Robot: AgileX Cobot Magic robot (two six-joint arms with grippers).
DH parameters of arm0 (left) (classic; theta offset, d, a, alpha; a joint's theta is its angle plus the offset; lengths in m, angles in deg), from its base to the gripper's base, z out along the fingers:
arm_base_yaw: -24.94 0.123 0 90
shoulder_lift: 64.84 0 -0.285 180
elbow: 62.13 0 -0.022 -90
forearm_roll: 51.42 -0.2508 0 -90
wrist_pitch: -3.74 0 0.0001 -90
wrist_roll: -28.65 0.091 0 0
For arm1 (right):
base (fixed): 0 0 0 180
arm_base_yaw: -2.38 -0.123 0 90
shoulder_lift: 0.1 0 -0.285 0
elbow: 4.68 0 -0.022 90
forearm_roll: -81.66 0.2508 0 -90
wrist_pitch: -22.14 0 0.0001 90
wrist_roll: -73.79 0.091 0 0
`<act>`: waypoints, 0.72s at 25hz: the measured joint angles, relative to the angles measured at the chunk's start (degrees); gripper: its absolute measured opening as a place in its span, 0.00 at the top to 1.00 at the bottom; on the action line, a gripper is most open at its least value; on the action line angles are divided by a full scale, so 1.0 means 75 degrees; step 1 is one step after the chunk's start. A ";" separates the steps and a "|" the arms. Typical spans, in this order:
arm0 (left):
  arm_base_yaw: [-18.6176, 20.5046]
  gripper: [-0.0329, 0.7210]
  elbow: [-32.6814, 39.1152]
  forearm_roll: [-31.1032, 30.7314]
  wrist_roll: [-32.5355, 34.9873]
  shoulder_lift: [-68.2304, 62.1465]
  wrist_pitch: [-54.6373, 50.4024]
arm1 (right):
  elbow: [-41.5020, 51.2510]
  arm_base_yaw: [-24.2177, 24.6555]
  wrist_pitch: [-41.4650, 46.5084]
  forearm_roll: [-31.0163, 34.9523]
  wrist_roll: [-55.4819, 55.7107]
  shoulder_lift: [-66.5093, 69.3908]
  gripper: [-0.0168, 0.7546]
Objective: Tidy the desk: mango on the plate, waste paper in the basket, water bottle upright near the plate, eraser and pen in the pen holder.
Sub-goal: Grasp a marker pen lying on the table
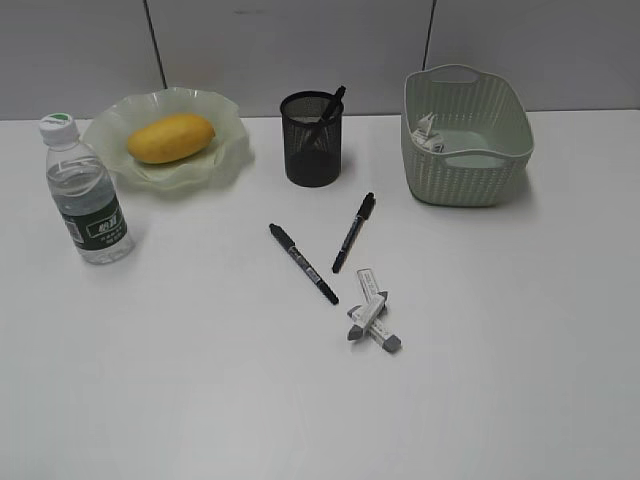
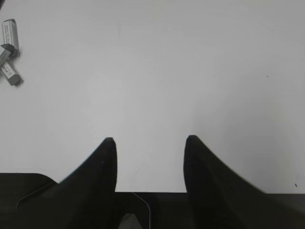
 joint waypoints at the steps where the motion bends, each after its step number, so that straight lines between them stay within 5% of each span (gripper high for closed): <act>1: 0.0000 0.35 0.0000 0.0000 0.0000 0.0000 0.0000 | 0.0168 0.0000 0.0010 0.0041 0.0000 -0.0232 0.49; 18: 0.0000 0.36 0.0000 -0.0315 0.0000 0.0000 0.0000 | 0.1560 0.0000 0.0497 -0.0231 0.0000 -0.3521 0.49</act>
